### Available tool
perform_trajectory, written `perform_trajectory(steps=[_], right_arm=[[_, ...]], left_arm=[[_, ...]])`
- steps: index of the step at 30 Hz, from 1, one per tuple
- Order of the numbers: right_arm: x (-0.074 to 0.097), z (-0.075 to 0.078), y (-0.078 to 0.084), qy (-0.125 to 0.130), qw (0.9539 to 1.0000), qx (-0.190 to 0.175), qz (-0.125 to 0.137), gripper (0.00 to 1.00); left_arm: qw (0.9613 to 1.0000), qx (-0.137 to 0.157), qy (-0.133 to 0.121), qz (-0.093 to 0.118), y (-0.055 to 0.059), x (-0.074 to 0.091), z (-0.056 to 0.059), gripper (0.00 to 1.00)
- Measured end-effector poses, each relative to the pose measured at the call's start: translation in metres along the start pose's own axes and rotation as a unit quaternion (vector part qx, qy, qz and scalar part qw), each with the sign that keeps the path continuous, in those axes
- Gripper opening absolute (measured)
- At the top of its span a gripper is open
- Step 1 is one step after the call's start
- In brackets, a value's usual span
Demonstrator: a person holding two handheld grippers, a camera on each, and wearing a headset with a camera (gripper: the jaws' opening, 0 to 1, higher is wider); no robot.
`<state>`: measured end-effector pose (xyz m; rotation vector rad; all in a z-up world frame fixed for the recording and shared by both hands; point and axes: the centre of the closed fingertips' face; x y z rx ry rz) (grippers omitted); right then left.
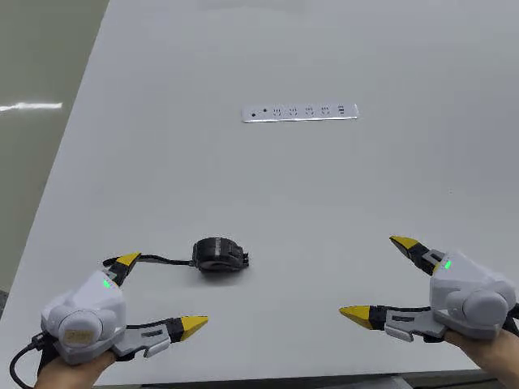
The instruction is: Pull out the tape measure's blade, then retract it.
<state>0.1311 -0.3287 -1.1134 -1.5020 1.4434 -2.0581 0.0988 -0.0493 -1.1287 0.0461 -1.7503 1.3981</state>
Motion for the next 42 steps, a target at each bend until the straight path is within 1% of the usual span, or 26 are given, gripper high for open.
perform_trajectory(steps=[4,6,8,10,16,24,27,32,36,39,41,42], right_arm=[[-0.002,0.001,0.001,-0.004,1.0,0.003,-0.003,0.91],[-0.003,0.001,0.001,-0.005,0.9999,0.007,-0.004,0.9],[-0.004,0.002,0.0,-0.007,0.9999,0.013,-0.004,0.89],[-0.005,0.002,0.0,-0.01,0.9998,0.017,-0.005,0.88],[-0.009,0.003,-0.001,-0.017,0.9994,0.031,-0.008,0.84],[-0.017,0.006,-0.001,-0.029,0.9984,0.048,-0.009,0.78],[-0.021,0.008,-0.002,-0.033,0.9979,0.055,-0.008,0.76],[-0.025,0.008,-0.004,-0.042,0.9968,0.068,-0.005,0.72],[-0.03,0.009,-0.006,-0.048,0.9961,0.073,-0.004,0.69],[-0.035,0.01,-0.006,-0.056,0.9953,0.08,-0.003,0.67],[-0.038,0.011,-0.007,-0.059,0.9948,0.084,-0.004,0.65],[-0.04,0.011,-0.007,-0.061,0.9944,0.086,-0.004,0.65]], left_arm=[[0.9999,-0.007,0.005,-0.006,0.001,-0.003,-0.001,0.93],[0.9998,-0.015,0.008,-0.012,0.003,-0.005,-0.001,0.91],[0.9995,-0.027,0.011,-0.011,0.002,-0.006,0.0,0.9],[0.9993,-0.029,0.016,-0.014,0.002,-0.007,0.0,0.87],[0.9986,-0.041,0.024,-0.024,0.003,-0.013,-0.004,0.82],[0.9964,-0.066,0.036,-0.04,0.004,-0.022,-0.01,0.75],[0.9952,-0.075,0.043,-0.047,0.006,-0.026,-0.012,0.74],[0.9926,-0.09,0.056,-0.058,0.006,-0.032,-0.013,0.7],[0.9906,-0.104,0.064,-0.062,0.004,-0.038,-0.015,0.68],[0.9881,-0.119,0.07,-0.067,0.004,-0.044,-0.018,0.67],[0.9871,-0.124,0.073,-0.069,0.002,-0.046,-0.019,0.66],[0.9859,-0.13,0.078,-0.071,0.001,-0.048,-0.019,0.65]])
Point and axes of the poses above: the centre of the closed fingertips' face, and the gripper's own axes: x roughly backward along the fingers, z roughly to its right, y roughly out of its underside, and after that the axes turned 4 degrees about -z, right-handed
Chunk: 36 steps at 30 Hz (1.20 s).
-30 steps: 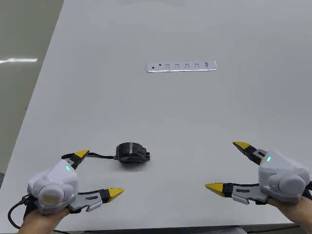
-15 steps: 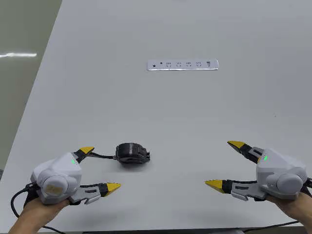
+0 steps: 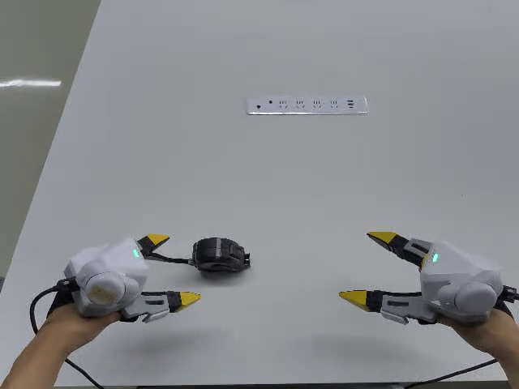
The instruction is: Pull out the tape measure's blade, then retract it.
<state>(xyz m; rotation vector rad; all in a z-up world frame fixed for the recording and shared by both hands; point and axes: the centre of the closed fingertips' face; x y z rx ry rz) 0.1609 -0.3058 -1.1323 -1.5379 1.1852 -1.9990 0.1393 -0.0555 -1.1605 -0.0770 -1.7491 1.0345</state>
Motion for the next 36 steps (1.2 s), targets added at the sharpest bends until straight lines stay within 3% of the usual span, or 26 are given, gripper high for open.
perform_trajectory(steps=[15,36], right_arm=[[-0.024,0.002,-0.005,-0.04,0.9988,0.029,-0.003,0.57],[-0.065,-0.003,-0.008,-0.1,0.9923,0.073,-0.001,0.49]], left_arm=[[0.9975,-0.05,0.04,-0.03,0.002,-0.023,-0.008,0.55],[0.985,-0.123,0.099,-0.07,0.005,-0.057,-0.01,0.45]])
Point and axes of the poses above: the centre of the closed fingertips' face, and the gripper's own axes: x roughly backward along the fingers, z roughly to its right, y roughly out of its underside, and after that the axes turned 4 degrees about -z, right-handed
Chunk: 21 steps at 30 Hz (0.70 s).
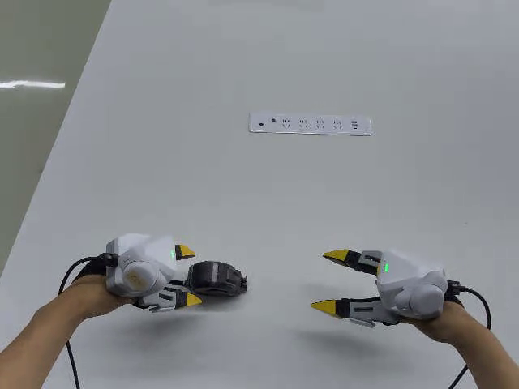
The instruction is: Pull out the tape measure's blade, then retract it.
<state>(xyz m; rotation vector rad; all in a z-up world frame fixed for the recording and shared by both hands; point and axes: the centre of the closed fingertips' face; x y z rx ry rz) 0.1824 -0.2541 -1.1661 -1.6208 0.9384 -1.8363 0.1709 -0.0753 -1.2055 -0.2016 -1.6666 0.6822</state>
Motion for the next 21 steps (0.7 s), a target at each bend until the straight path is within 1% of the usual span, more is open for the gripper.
perform_trajectory(steps=[5,7,11,13,16,19,21], right_arm=[[-0.011,0.001,0.0,-0.008,0.9999,0.006,-0.002,0.48],[-0.015,0.002,0.0,-0.012,0.9999,0.008,-0.001,0.47],[-0.024,0.001,0.0,-0.022,0.9997,0.012,-0.003,0.46],[-0.028,0.001,-0.001,-0.028,0.9995,0.014,-0.003,0.45],[-0.036,0.0,-0.002,-0.035,0.9992,0.022,-0.002,0.44],[-0.044,-0.001,-0.004,-0.042,0.9986,0.031,-0.001,0.42],[-0.049,-0.002,-0.004,-0.048,0.9983,0.032,-0.001,0.42]], left_arm=[[0.9999,-0.012,0.01,-0.008,0.0,-0.006,-0.001,0.43],[0.9997,-0.016,0.014,-0.011,-0.001,-0.008,-0.001,0.42],[0.999,-0.029,0.025,-0.021,0.001,-0.014,0.001,0.4],[0.9984,-0.044,0.027,-0.024,0.001,-0.017,0.001,0.4],[0.9979,-0.046,0.032,-0.032,0.002,-0.02,0.001,0.39],[0.9971,-0.051,0.04,-0.039,0.005,-0.023,0.002,0.39],[0.9967,-0.054,0.045,-0.041,0.006,-0.025,0.002,0.38]])
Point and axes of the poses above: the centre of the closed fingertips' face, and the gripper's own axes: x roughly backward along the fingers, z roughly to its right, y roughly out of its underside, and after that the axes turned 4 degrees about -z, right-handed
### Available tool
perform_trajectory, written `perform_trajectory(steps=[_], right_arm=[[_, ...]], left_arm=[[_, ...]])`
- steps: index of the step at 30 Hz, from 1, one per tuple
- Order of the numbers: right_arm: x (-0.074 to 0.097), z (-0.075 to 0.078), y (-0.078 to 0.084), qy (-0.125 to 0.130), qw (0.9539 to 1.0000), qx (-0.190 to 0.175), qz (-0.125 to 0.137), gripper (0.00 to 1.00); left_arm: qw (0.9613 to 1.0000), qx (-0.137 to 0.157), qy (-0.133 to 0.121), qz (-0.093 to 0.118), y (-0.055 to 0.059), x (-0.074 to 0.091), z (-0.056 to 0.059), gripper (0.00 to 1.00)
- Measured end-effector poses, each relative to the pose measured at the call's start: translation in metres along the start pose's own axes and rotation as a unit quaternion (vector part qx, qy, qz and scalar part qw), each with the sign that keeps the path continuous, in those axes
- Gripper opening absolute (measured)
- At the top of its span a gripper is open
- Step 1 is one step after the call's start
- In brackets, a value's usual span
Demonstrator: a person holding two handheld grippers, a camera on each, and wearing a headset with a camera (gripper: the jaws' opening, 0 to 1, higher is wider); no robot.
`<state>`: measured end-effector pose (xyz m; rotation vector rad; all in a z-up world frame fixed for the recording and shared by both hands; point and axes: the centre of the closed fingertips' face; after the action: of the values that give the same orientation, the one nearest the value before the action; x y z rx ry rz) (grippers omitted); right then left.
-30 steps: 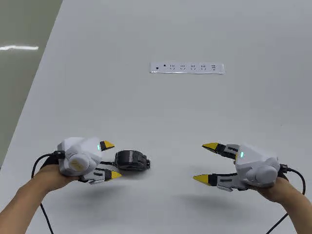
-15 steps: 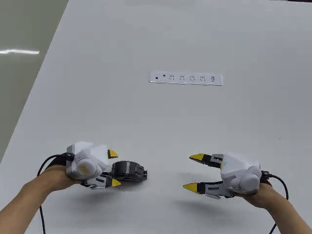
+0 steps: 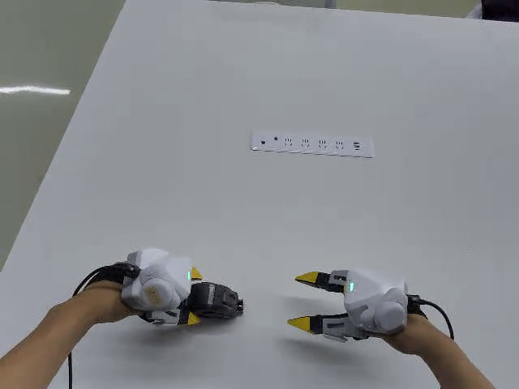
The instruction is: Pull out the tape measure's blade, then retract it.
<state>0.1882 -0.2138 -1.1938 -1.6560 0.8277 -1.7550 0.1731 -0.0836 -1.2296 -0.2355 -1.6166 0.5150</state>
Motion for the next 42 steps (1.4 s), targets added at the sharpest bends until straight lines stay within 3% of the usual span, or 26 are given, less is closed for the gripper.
perform_trajectory(steps=[16,42], right_arm=[[-0.035,-0.006,-0.008,-0.042,0.999,0.016,-0.002,0.38],[-0.085,-0.017,-0.016,-0.089,0.9955,0.032,0.003,0.23]], left_arm=[[0.999,-0.031,0.031,-0.011,0.003,-0.012,0.007,0.33],[0.9986,-0.022,0.029,0.037,0.0,-0.012,0.007,0.32]])
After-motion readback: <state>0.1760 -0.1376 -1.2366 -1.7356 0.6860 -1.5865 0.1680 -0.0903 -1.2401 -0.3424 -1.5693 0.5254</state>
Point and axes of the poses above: the centre of the closed fingertips' face, and the gripper's own axes: x roughly backward along the fingers, z roughly to its right, y roughly out of its underside, and after that the axes turned 4 degrees about -z, right-handed
